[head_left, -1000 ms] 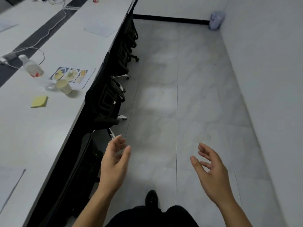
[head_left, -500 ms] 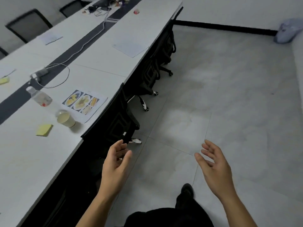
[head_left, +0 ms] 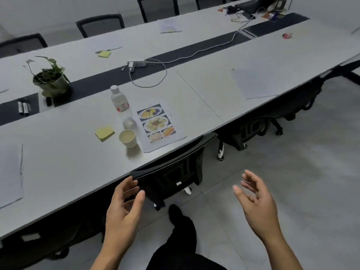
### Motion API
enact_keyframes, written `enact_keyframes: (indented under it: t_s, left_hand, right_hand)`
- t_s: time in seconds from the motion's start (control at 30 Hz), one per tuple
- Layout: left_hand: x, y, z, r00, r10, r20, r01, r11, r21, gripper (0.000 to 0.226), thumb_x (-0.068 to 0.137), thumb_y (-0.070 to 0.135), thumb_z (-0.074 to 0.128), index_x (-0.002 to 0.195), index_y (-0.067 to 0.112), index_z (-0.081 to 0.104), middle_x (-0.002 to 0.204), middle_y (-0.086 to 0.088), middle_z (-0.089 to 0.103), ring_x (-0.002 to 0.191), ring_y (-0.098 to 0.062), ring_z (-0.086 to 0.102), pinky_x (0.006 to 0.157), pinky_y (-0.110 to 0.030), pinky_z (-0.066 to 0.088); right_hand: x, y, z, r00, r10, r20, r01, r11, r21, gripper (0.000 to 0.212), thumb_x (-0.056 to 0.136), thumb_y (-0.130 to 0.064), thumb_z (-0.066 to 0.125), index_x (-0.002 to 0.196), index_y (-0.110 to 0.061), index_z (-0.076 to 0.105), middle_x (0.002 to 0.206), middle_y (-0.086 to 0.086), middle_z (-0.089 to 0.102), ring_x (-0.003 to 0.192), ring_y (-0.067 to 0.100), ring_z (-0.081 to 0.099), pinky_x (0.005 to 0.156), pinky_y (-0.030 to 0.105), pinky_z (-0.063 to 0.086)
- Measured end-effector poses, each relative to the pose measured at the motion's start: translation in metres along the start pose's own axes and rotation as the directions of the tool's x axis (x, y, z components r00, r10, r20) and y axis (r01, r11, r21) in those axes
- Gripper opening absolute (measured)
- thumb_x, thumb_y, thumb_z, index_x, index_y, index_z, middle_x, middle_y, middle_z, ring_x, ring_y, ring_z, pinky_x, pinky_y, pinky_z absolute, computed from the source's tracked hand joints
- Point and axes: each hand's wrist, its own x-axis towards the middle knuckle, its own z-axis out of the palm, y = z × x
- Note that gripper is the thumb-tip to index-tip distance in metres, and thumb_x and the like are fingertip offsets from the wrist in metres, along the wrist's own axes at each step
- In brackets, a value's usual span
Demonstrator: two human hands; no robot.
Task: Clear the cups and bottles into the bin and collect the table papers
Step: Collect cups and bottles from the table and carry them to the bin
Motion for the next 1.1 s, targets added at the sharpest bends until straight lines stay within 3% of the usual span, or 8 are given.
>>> enact_keyframes:
  t_s: [0.2, 0.43, 0.6, 0.8, 0.93, 1.0, 1.1]
  left_hand:
    - [0.12, 0.023, 0.009, 0.99, -0.073, -0.122, 0.061, 0.994, -0.096, 0.038, 0.095, 0.023, 0.062, 0.13, 0.035, 0.051, 0.122, 0.016, 0.062, 0.108, 0.008, 0.058, 0.094, -0.028, 0.05]
    - [0.21, 0.038, 0.002, 0.958, -0.113, -0.263, 0.086, 0.99, -0.112, 0.041, 0.095, 0.024, 0.063, 0.133, 0.033, 0.049, 0.121, 0.021, 0.06, 0.11, 0.007, 0.058, 0.085, -0.015, 0.045]
    - [0.221, 0.01, 0.01, 0.865, -0.266, -0.427, 0.21, 0.962, -0.173, 0.039, 0.096, 0.019, 0.062, 0.129, 0.035, 0.05, 0.124, 0.016, 0.061, 0.114, 0.001, 0.059, 0.084, -0.014, 0.045]
    - [0.22, -0.022, 0.036, 0.7, -0.459, -0.548, 0.364, 0.889, -0.279, 0.046, 0.093, 0.014, 0.065, 0.131, 0.034, 0.047, 0.13, 0.011, 0.059, 0.118, -0.003, 0.058, 0.094, -0.026, 0.05]
    - [0.237, -0.052, 0.059, 0.647, -0.54, -0.537, 0.497, 0.834, -0.24, 0.08, 0.082, 0.032, 0.077, 0.148, 0.03, 0.032, 0.144, 0.014, 0.041, 0.128, 0.002, 0.046, 0.1, -0.028, 0.047]
    - [0.253, -0.068, 0.071, 0.66, -0.571, -0.488, 0.558, 0.808, -0.191, 0.103, 0.074, 0.042, 0.083, 0.154, 0.03, 0.019, 0.151, 0.014, 0.028, 0.132, 0.0, 0.039, 0.108, -0.033, 0.042]
    - [0.281, -0.092, 0.085, 0.709, -0.55, -0.443, 0.579, 0.811, -0.08, 0.131, 0.061, 0.057, 0.086, 0.155, 0.037, -0.003, 0.159, 0.022, 0.004, 0.149, -0.01, 0.017, 0.119, -0.045, 0.03]
  right_hand:
    - [0.125, -0.059, 0.058, 0.992, -0.048, 0.115, 0.055, 0.997, -0.063, 0.045, 0.09, -0.02, 0.071, 0.128, -0.038, 0.055, 0.127, -0.016, 0.06, 0.118, 0.0, 0.057, 0.098, 0.031, 0.05]
    - [0.233, -0.116, 0.13, 0.948, -0.13, 0.291, 0.174, 0.976, -0.131, 0.049, 0.091, -0.021, 0.07, 0.136, -0.031, 0.053, 0.13, -0.018, 0.06, 0.116, -0.002, 0.058, 0.092, 0.025, 0.049]
    - [0.283, -0.113, 0.199, 0.844, -0.088, 0.529, 0.219, 0.957, -0.19, 0.054, 0.089, -0.029, 0.071, 0.139, -0.031, 0.05, 0.133, -0.021, 0.057, 0.115, -0.007, 0.056, 0.094, 0.025, 0.051]
    - [0.334, -0.106, 0.306, 0.641, -0.046, 0.766, 0.286, 0.941, -0.183, 0.061, 0.09, -0.03, 0.072, 0.144, -0.031, 0.043, 0.137, -0.015, 0.054, 0.118, -0.001, 0.055, 0.097, 0.036, 0.053]
    - [0.356, -0.103, 0.385, 0.542, -0.076, 0.837, 0.386, 0.907, -0.168, 0.089, 0.085, -0.038, 0.076, 0.155, -0.027, 0.024, 0.15, -0.011, 0.038, 0.127, 0.004, 0.047, 0.102, 0.032, 0.048]
    - [0.362, -0.096, 0.418, 0.506, -0.087, 0.858, 0.431, 0.887, -0.164, 0.106, 0.08, -0.043, 0.079, 0.158, -0.026, 0.009, 0.158, -0.005, 0.025, 0.136, 0.009, 0.039, 0.106, 0.032, 0.042]
    - [0.365, -0.081, 0.457, 0.49, -0.123, 0.863, 0.432, 0.894, -0.118, 0.129, 0.071, -0.05, 0.083, 0.157, -0.03, -0.01, 0.164, -0.01, 0.003, 0.15, 0.016, 0.018, 0.119, 0.04, 0.028]
